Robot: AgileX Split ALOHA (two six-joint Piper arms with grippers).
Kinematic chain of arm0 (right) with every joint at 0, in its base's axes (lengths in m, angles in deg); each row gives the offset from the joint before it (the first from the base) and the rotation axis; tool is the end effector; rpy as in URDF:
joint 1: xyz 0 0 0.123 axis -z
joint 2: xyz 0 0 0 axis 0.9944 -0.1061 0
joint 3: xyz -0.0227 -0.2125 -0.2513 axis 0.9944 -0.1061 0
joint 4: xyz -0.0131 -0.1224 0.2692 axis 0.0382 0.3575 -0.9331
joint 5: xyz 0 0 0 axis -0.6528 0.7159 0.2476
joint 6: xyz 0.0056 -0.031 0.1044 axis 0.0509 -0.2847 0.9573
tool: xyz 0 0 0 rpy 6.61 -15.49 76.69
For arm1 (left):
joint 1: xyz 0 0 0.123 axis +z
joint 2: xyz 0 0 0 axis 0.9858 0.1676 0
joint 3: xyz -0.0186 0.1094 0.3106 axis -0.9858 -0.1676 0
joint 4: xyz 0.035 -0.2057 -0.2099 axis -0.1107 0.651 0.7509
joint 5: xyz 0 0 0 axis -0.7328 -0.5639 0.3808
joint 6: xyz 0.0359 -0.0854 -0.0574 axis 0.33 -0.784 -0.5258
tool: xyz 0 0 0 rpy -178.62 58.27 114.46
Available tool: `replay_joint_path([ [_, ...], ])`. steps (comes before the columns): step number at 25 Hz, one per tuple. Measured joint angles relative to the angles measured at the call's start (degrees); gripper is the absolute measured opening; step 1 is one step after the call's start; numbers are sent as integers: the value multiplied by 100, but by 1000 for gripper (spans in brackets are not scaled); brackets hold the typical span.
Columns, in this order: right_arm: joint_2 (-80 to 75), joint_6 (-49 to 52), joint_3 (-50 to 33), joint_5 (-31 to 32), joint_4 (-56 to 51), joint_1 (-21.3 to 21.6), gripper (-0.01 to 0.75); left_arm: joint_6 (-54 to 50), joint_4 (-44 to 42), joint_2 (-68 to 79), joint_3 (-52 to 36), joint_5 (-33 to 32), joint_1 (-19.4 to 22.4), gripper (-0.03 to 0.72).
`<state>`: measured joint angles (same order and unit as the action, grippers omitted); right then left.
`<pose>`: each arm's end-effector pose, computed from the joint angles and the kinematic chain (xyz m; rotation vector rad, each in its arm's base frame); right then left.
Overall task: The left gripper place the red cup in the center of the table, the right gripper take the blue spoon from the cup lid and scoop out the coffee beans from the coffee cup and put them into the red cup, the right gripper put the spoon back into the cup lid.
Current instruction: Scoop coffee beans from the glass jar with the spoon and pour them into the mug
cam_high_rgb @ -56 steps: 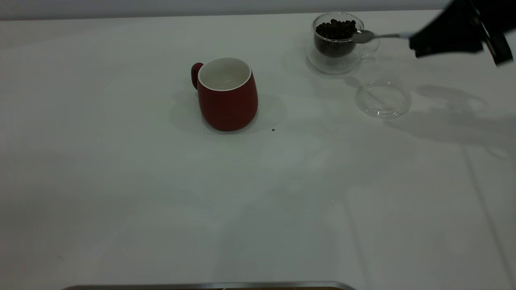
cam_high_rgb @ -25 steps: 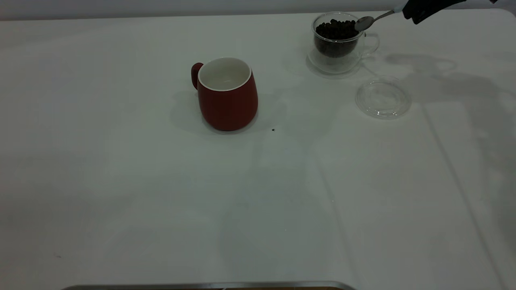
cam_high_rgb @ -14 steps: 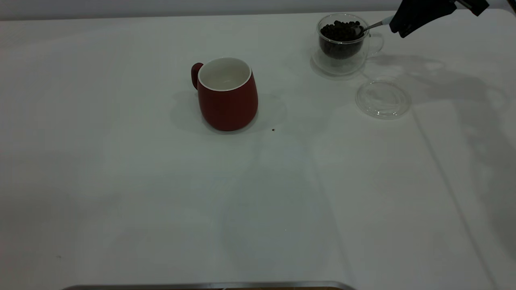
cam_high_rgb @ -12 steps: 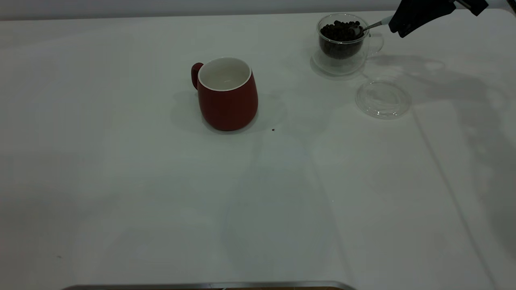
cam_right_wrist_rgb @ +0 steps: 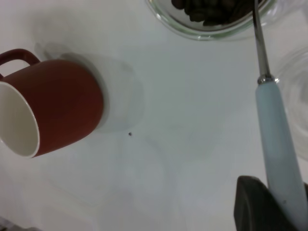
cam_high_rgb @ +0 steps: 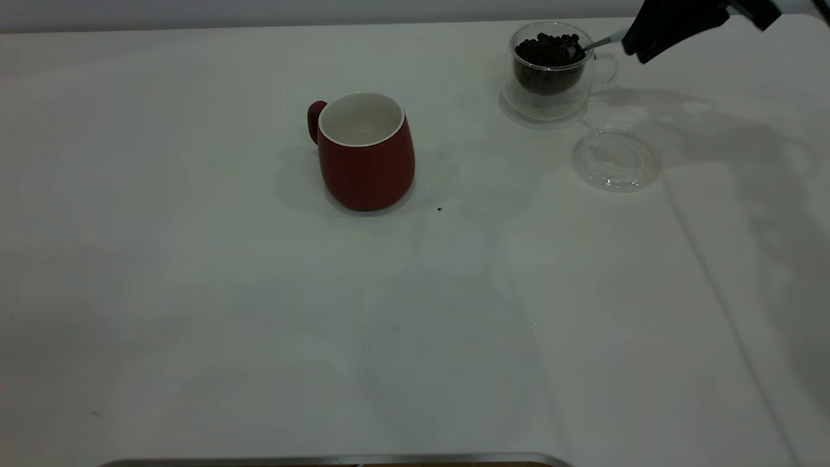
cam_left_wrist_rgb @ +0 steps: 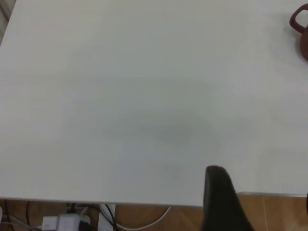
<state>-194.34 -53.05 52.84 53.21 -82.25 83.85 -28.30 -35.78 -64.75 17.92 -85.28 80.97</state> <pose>0.5429 0.0597 0.0883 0.0848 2.9374 0.8706 -0.0007 0.0010 0.2780 -0.0600 2.1220 -0.0081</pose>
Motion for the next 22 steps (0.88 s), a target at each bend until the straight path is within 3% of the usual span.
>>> replay_joint_path([
  [16, -390, -299, 6, 12, -744, 14, 95, 0, 0, 0, 0, 0, 0, 482],
  [22, -395, -443, 11, 212, -855, 217, 95, 0, 0, 0, 0, 0, 0, 482],
])
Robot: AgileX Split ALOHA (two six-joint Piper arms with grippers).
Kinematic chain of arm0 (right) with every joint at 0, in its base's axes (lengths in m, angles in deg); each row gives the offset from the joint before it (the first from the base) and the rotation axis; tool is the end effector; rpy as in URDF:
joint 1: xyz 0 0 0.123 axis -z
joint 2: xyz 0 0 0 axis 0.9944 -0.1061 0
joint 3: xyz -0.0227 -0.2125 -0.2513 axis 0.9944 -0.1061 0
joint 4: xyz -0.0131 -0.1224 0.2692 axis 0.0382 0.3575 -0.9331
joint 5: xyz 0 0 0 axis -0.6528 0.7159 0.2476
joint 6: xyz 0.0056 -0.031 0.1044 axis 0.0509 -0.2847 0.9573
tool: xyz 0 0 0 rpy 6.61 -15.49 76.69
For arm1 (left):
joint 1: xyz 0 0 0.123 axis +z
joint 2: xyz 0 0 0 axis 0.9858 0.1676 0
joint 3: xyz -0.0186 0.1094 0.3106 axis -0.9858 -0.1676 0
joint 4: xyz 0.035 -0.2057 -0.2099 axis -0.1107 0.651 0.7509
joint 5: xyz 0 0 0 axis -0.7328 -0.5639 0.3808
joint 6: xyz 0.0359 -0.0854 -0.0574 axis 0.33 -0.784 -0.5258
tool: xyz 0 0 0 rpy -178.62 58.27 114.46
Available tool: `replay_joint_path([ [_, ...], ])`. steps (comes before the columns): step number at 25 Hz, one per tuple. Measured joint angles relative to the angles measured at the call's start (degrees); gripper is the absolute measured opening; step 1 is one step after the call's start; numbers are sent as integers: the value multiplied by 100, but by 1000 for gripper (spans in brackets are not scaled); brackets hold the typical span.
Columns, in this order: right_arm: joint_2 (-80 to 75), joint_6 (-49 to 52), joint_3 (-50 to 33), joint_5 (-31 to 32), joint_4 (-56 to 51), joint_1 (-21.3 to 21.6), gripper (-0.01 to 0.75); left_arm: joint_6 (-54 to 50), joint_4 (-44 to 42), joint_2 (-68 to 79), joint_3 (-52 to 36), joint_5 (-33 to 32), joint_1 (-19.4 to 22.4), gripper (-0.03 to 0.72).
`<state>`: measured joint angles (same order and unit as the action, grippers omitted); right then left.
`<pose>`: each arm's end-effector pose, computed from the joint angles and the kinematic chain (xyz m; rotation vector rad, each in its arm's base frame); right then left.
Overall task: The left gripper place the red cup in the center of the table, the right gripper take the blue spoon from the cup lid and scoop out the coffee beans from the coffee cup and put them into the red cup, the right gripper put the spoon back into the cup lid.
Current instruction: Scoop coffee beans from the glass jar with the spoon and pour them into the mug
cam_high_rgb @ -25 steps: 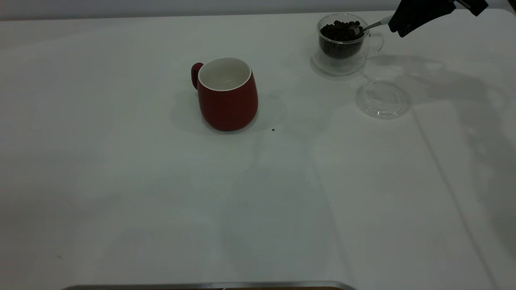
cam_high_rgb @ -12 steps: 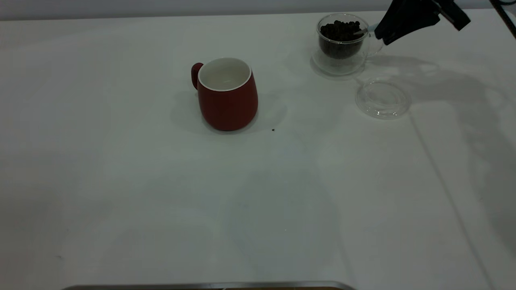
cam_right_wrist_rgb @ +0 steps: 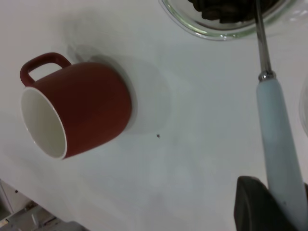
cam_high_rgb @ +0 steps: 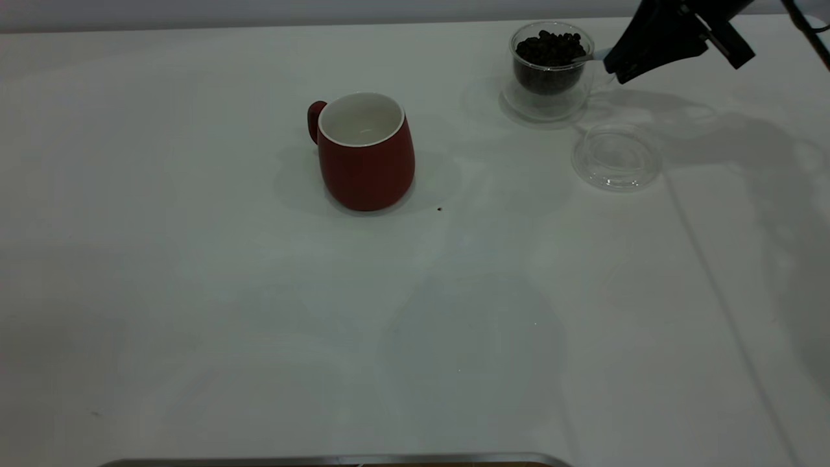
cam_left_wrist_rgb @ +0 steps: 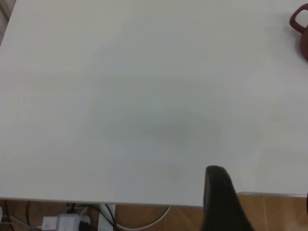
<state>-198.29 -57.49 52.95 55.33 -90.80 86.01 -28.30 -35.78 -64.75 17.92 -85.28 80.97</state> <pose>0.5437 0.0510 0.0604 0.1642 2.9057 1.0752 -0.0007 0.0010 0.2780 -0.0600 2.1220 -0.0081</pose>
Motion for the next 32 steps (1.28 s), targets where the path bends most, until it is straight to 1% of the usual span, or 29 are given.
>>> replay_joint_path([
  [11, -28, -459, 0, 354, -457, 230, 95, 12, 0, 0, 0, 0, 0, 482],
  [19, -164, -565, 0, 448, -509, 244, 95, 12, 0, 0, 0, 0, 0, 482],
  [32, -462, -921, 0, 493, -1117, 352, 95, 7, 0, 0, 0, 0, 0, 482],
])
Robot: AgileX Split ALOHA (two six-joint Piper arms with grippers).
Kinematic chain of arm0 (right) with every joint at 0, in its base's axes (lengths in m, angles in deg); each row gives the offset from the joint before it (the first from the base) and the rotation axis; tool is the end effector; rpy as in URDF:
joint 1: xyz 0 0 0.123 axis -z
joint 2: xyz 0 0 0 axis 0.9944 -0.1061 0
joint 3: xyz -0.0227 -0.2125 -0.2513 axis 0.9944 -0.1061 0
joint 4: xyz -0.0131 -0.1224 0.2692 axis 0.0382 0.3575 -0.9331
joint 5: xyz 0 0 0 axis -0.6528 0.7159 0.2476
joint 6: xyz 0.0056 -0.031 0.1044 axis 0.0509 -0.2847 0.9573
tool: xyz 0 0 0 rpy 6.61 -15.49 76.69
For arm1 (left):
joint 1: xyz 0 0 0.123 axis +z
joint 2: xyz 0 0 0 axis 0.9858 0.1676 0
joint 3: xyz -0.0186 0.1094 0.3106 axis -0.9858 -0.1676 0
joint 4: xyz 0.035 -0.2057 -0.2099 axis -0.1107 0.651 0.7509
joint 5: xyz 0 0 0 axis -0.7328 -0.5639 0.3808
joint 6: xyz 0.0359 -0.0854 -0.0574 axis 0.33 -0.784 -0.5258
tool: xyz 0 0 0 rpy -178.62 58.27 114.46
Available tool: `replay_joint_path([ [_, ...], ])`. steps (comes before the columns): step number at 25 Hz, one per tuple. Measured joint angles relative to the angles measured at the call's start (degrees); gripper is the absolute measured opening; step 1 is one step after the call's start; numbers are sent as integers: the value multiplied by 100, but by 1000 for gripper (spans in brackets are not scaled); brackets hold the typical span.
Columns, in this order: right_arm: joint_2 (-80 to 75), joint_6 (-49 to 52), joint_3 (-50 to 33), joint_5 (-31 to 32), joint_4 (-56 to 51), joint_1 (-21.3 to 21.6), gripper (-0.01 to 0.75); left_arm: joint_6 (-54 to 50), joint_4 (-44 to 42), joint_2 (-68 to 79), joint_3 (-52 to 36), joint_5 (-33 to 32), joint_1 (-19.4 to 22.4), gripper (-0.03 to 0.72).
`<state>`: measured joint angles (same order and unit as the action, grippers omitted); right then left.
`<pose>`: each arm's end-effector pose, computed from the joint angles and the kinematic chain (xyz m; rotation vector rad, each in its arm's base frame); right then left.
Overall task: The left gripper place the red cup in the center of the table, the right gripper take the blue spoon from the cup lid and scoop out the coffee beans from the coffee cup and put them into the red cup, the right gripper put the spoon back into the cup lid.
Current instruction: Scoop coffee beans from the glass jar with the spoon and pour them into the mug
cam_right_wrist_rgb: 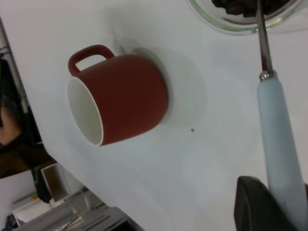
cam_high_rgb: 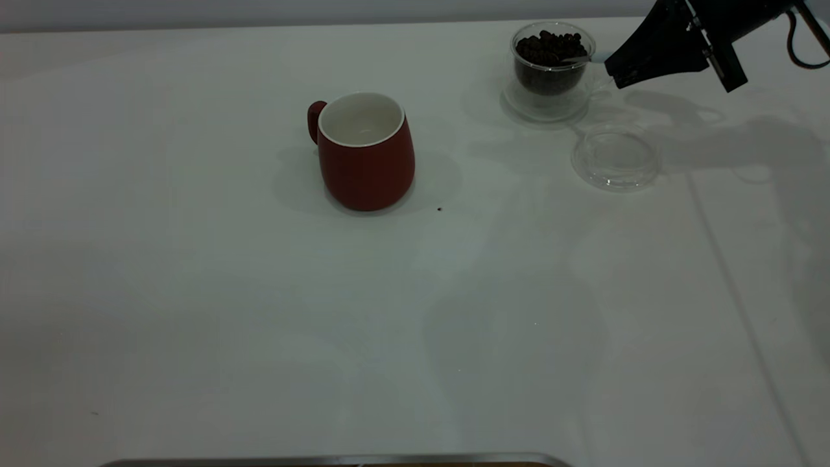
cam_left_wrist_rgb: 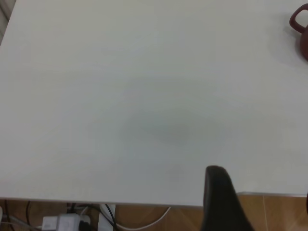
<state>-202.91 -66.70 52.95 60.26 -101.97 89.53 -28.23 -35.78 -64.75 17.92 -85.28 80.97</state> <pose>0.5419 0.0327 0.0323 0.1870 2.7955 1.3556 -0.0007 0.0010 0.2780 -0.0587 2.1220 -0.0074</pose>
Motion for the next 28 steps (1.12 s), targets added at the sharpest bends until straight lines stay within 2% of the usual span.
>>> replay_joint_path([
  [12, -50, -283, 0, 5, -295, 183, 95, -5, 0, 0, 0, 0, 0, 482],
  [28, -183, -431, 0, 13, -541, 206, 95, -5, 0, 0, 0, 0, 0, 482],
])
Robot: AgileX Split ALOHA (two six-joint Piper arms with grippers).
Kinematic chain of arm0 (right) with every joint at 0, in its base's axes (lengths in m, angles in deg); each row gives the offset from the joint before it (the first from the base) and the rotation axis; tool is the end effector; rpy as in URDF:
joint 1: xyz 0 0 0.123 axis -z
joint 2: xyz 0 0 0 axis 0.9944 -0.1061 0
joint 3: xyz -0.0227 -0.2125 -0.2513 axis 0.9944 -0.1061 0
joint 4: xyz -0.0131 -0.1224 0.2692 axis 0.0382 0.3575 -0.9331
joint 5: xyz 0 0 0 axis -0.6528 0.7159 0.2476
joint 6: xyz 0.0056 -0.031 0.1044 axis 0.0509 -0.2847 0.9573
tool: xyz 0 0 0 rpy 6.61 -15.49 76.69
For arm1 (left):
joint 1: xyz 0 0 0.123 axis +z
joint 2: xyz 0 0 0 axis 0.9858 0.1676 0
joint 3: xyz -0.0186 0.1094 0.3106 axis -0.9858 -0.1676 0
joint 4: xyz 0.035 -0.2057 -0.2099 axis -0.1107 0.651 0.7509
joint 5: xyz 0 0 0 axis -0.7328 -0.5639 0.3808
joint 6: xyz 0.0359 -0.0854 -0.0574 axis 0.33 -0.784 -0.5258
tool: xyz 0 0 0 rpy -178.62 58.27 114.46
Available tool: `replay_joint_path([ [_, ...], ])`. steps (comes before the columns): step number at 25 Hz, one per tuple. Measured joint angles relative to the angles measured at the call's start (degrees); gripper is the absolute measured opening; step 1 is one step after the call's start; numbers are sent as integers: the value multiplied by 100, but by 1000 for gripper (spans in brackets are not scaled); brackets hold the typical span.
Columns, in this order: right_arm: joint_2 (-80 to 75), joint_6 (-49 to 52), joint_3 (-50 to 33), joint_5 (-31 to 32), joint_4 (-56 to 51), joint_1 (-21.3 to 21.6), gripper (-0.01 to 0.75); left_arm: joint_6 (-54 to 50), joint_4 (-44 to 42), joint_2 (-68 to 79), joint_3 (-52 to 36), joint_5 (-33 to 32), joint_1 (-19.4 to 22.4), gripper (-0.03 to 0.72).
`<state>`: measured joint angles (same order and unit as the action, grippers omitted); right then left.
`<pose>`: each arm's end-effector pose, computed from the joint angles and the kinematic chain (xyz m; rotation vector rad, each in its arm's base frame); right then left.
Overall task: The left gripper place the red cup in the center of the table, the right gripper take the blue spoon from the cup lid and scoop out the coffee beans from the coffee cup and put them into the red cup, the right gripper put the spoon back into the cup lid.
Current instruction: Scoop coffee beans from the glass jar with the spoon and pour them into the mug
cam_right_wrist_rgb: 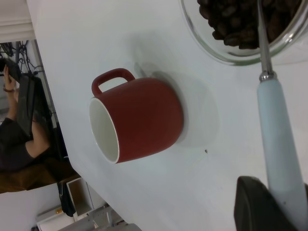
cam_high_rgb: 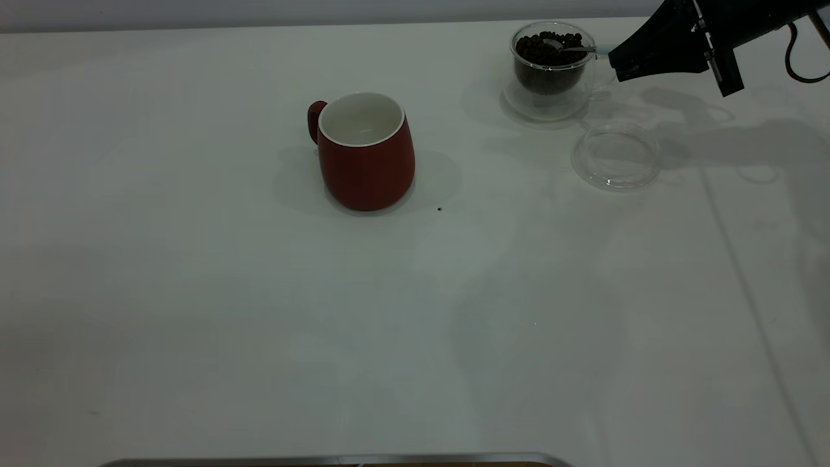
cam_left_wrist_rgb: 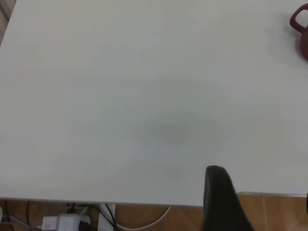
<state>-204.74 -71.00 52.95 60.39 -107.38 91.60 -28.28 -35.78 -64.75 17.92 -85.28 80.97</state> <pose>0.5454 0.0175 0.0216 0.2313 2.6980 1.4304 -0.0007 0.0010 0.2780 -0.0597 2.1220 -0.0079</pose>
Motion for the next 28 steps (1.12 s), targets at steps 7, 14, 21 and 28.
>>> replay_joint_path([
  [7, 0, -7, 0, 5, -26, 79, 95, 15, 0, 0, 0, 0, 0, 482],
  [14, 0, 29, 0, 5, -50, 98, 95, 9, 0, 0, 0, 0, 0, 482],
  [21, 0, 51, 0, 5, -131, 104, 95, 9, 0, 0, 0, 0, 0, 482],
  [28, 0, 129, 0, 5, -134, 104, 95, 9, 0, 0, 0, 0, 0, 482],
])
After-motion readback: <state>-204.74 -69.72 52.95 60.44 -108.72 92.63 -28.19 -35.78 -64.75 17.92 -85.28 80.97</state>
